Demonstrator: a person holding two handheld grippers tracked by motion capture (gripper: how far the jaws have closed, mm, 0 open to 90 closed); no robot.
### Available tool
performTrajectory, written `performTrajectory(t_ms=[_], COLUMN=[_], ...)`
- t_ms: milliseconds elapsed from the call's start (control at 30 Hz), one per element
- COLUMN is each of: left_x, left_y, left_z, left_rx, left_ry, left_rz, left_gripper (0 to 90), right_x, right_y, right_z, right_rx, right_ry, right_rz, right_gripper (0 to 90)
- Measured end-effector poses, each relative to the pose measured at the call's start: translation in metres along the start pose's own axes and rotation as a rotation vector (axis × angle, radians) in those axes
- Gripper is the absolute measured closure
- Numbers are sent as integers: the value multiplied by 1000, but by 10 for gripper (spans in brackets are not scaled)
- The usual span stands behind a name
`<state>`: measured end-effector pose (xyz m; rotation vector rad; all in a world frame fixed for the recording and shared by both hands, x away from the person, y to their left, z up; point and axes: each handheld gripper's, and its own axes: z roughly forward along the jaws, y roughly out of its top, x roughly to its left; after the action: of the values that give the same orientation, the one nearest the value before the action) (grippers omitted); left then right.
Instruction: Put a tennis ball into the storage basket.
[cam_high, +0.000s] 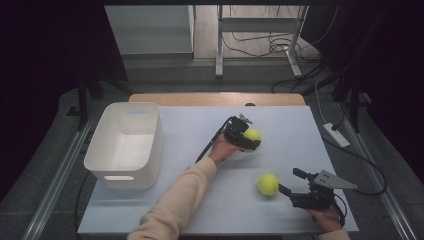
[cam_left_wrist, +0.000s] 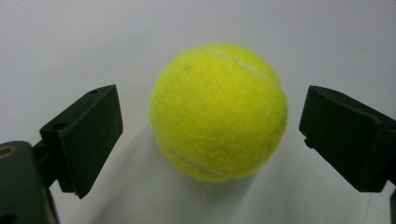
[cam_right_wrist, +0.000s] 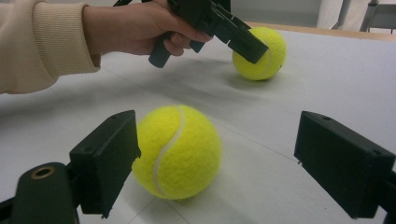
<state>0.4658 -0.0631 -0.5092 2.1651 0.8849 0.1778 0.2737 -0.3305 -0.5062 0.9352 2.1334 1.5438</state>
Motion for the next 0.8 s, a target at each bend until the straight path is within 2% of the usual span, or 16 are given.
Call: performTrajectory(t_ms=[333,433,533,600,800], left_x=[0,1,1,2,3], left_y=[2,1,0,-1,-1], left_z=[11,13,14,14,12], left_rx=[11,27,36,30,36], left_ry=[-13,-16,-13,-32,-35], left_rz=[-2,5,14,3,21], left_gripper=[86,129,221,260,275], right_x=[-1,-1,-1,-1,-1], right_y=[0,0,-1,-1,-1], right_z=[0,-1,-1,-1,-1], right_rx=[1,0,-1,0,2], right_ry=[-2,-2,-3,-4,-5], right_rz=[3,2,1,1,2], right_gripper=[139,140,139,139,139])
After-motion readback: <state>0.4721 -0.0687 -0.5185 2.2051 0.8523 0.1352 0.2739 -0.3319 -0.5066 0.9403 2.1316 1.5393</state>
